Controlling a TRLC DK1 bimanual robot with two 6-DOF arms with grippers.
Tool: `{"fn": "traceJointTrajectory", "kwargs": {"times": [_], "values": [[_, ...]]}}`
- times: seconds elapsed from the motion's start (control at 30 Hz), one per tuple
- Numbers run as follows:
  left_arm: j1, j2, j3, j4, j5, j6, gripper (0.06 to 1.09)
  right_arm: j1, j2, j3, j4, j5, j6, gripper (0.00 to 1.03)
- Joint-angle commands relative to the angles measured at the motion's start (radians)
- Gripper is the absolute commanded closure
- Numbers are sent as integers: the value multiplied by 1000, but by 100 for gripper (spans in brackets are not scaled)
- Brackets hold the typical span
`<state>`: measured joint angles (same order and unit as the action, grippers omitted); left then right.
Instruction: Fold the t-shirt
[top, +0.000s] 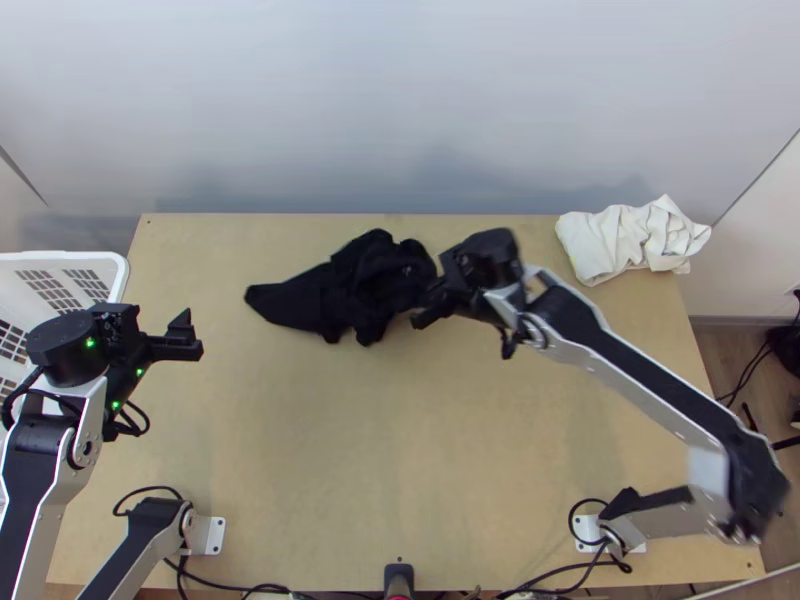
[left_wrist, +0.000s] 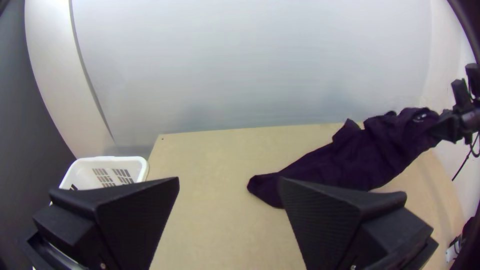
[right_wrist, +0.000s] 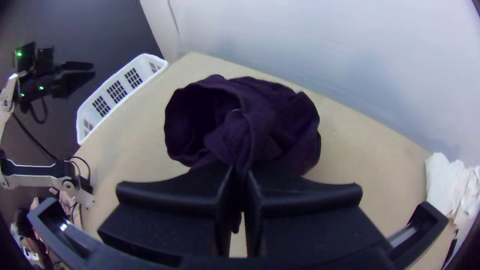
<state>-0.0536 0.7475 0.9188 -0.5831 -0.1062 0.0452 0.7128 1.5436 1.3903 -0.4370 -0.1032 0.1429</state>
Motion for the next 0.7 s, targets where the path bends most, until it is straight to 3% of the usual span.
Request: {"fn": "traceJointTrajectory", "kwargs": {"times": [0.0, 0.2, 0.3, 0.43, 0.57, 0.67], "values": [[5, -7, 5, -3, 2, -2, 12, 40, -143, 205, -193, -38, -11, 100], [1, 29, 52, -1, 11, -5, 12, 120, -146, 454, -270, -44, -55, 100], [-8, 42, 94, -20, 109, -38, 12, 129, -125, 550, -272, -44, -74, 100], [-57, 42, 135, -12, 125, -54, 12, 148, -69, 690, -321, -52, -77, 100], [-60, 50, 152, 5, 123, -56, 12, 194, -57, 759, -335, -58, -55, 100], [-51, 47, 152, 5, 123, -56, 12, 206, -51, 839, -338, -104, 15, 100]]}}
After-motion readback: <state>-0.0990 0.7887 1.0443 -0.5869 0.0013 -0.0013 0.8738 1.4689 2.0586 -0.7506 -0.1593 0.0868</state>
